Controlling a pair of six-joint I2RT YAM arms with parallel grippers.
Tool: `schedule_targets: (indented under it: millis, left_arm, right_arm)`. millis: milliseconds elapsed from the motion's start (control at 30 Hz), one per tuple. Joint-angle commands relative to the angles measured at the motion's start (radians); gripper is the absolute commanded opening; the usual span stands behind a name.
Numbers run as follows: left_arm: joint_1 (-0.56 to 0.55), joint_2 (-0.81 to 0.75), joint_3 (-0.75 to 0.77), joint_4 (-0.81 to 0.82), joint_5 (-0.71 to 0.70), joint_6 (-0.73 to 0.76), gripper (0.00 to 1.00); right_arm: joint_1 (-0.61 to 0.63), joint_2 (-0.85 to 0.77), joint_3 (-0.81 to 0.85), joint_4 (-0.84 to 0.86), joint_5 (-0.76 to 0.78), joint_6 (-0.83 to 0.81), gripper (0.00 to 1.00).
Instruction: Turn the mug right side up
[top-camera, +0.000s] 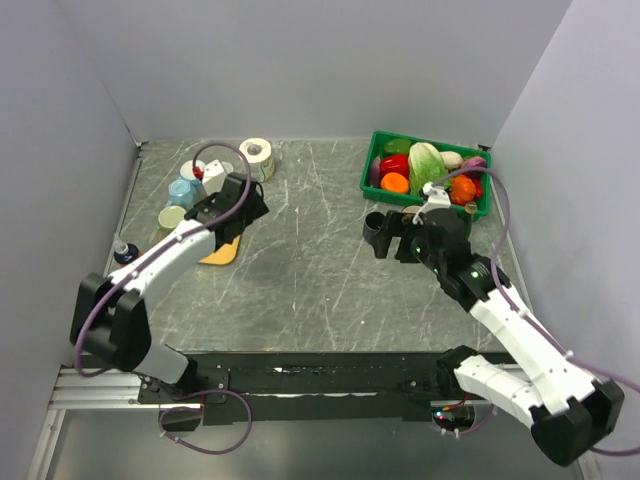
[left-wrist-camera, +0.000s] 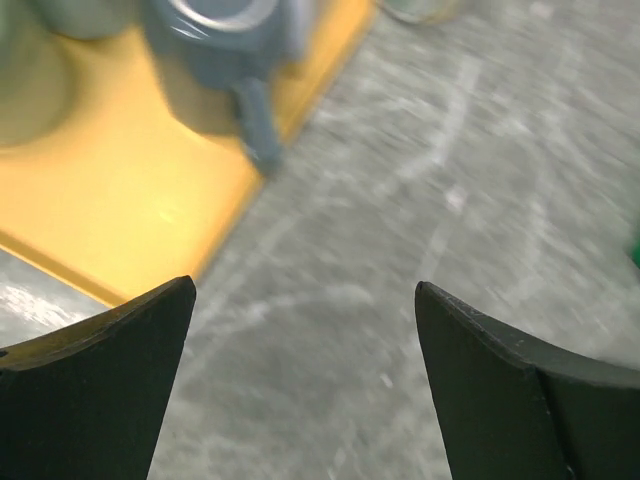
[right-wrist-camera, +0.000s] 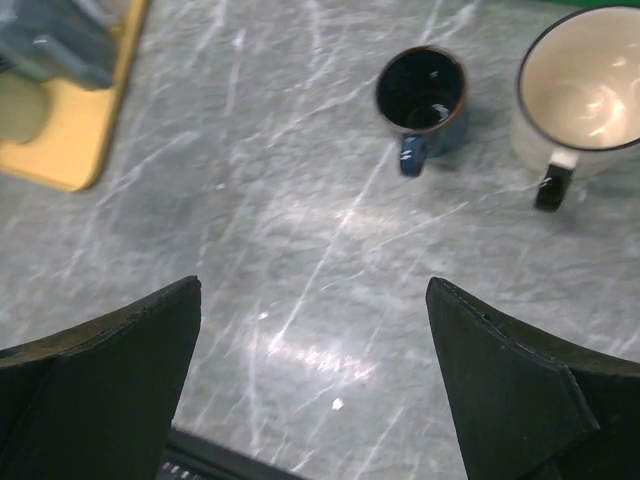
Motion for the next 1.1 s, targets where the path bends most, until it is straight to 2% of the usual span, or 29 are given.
schedule_targets:
  millis: [0,200,567,1067]
  left_arm:
    - [0.076,0.087,0.092,0.008,-0.002,0.017,0.96]
    - [0.131,0.244,0.192,-0.015,-0.042,0.034,0.96]
    - [0.181,0.423,0.307,-0.02,0.005,0.049,0.99]
    - [0.181,0.489,0.335,-0.034,-0.002,0.04,0.7]
  right_arm:
    - [-0.005,-0.109,-0.036,0.01,-0.101,0.053,1.0]
    - [-0.003,-0.155,-0.048,0.014,-0.152,0.084,1.0]
    - [-0.005,-0.149,-0.048,0.007,-0.154,0.076,1.0]
    - [-0.005,-0.141,-0.043,0.004,-0.149,0.083,1.0]
